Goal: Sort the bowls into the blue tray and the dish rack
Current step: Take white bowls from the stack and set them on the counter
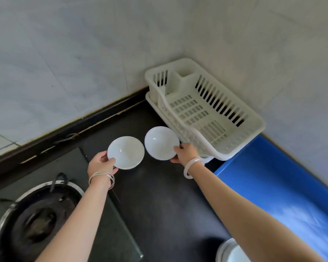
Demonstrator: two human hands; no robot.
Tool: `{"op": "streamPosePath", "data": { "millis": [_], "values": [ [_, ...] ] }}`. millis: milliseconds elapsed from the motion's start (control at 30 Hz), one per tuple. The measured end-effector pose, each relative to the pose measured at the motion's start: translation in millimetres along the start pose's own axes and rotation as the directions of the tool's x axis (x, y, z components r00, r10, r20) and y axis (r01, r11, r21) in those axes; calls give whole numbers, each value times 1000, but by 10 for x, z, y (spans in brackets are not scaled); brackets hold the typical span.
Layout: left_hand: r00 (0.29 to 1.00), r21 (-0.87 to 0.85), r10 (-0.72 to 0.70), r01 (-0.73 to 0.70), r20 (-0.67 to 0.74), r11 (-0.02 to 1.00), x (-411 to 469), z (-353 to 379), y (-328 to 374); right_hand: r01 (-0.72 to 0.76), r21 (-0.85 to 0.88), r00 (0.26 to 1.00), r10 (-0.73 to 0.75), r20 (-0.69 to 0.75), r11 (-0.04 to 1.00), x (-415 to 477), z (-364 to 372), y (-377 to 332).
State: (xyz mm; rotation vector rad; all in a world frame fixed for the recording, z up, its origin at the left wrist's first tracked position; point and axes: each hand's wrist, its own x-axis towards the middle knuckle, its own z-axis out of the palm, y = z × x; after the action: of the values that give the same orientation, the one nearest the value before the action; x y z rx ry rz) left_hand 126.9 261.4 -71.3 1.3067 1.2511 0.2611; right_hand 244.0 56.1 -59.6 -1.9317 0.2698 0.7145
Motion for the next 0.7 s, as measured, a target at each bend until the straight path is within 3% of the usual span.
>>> {"op": "streamPosePath", "data": {
  "millis": [400, 567, 700],
  "values": [
    [989, -78, -75, 66, -125, 995, 598, 165, 257, -124, 124, 990, 130, -44, 984, 754, 591, -373],
    [991, -123, -89, 78, -95, 989, 622, 169, 215, -128, 163, 992, 130, -2, 978, 803, 617, -391],
    [992, -252, -125, 120, -4, 960, 499, 156, 127, -164, 328, 985, 139, 98, 930, 745, 585, -320]
  ]
}}
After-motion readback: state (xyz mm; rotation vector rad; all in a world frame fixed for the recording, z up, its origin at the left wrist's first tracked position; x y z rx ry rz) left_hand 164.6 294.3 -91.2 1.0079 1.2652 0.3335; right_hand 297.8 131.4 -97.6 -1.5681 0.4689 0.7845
